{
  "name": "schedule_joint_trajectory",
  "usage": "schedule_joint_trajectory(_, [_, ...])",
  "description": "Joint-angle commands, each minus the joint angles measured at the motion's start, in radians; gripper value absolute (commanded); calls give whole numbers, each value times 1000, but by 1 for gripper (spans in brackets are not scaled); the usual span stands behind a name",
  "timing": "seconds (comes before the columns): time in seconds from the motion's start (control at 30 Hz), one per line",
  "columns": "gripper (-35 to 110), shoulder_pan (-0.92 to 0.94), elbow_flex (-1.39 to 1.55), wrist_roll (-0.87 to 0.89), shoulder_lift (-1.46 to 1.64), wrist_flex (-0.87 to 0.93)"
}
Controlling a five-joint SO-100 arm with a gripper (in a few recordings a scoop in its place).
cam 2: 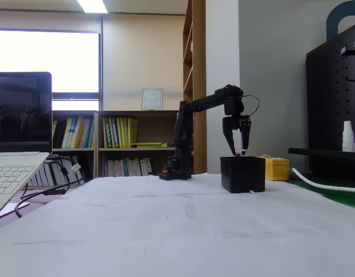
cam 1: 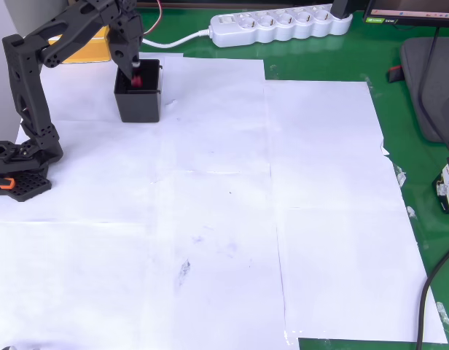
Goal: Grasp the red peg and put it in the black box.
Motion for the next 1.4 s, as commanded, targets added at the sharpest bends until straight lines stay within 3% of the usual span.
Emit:
schedule_joint_trajectory(0.0, [39, -14, 84, -5, -17, 8])
schedule_joint_trajectory(0.3, [38, 8, 72, -11, -43, 11])
schedule_joint_trajectory(0.43, [0, 34, 71, 0, -83, 11])
schedule_joint_trajectory(0.8, [0, 232, -72, -153, -330, -23])
schedule_joint_trajectory(1.37, [0, 692, -1439, -715, -1109, -726])
